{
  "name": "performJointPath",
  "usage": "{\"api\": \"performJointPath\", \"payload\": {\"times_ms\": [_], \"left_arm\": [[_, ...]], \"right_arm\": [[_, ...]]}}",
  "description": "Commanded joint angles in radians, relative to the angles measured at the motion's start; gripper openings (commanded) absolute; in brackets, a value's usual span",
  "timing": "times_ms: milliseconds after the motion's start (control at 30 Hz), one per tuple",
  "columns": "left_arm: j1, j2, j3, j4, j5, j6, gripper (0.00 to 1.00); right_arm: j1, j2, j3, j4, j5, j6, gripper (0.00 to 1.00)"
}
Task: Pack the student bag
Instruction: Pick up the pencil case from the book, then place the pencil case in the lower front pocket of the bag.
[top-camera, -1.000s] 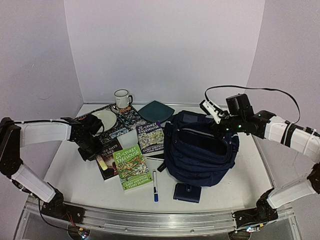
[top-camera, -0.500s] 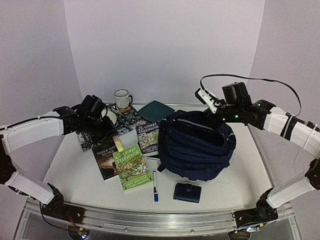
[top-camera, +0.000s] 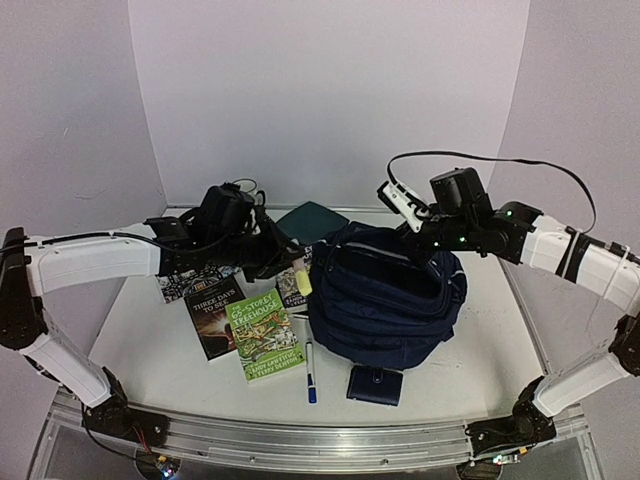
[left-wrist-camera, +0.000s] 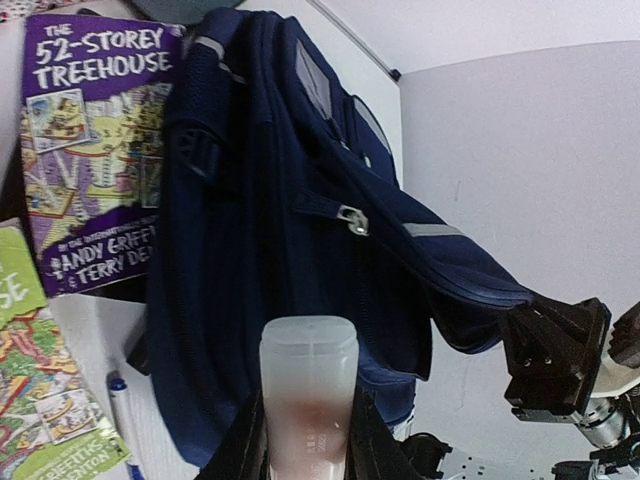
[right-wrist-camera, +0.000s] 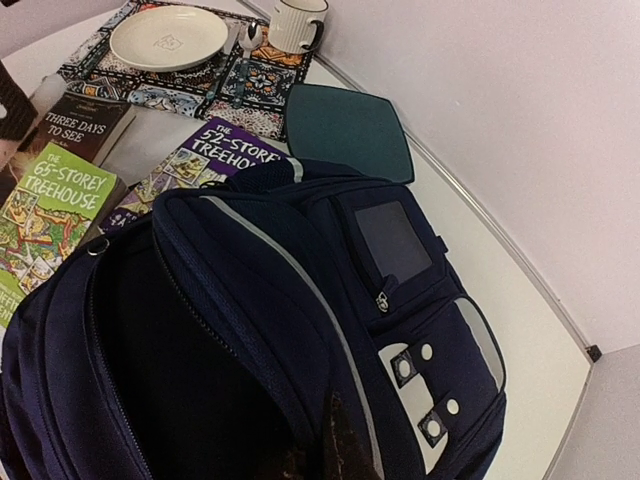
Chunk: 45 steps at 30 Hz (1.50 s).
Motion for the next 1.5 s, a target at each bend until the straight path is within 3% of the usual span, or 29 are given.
{"api": "performJointPath", "payload": {"times_ms": [0, 333, 933, 1000, 1200, 1300, 1467], "left_arm": [[-0.031, 0.057, 0.061, 0.202, 0.03, -0.056, 0.02], [-0.096, 0.189, 0.127, 0.337, -0.012, -0.167, 0.03], [-0.169, 0.376, 0.239, 0.348, -0.277, -0.401, 0.05], [-0.169, 0.388, 0.254, 0.348, -0.297, -0.388, 0.11], [-0.17, 0.384, 0.254, 0.348, -0.316, -0.332, 0.48], [-0.169, 0.372, 0.24, 0.348, -0.316, -0.304, 0.6], [-0.169, 0.346, 0.222, 0.344, -0.31, -0.229, 0.67]], "right_arm": [[0.037, -0.005, 0.022, 0.14, 0.011, 0.069, 0.0], [0.066, 0.01, 0.001, 0.156, 0.066, 0.169, 0.0], [0.075, 0.026, 0.008, 0.166, 0.039, 0.304, 0.0], [0.075, 0.028, 0.006, 0.166, 0.042, 0.304, 0.0], [0.075, 0.034, 0.01, 0.164, 0.08, 0.28, 0.0], [0.074, 0.039, 0.012, 0.164, 0.102, 0.273, 0.0], [0.075, 0.052, 0.02, 0.16, 0.129, 0.244, 0.0]]}}
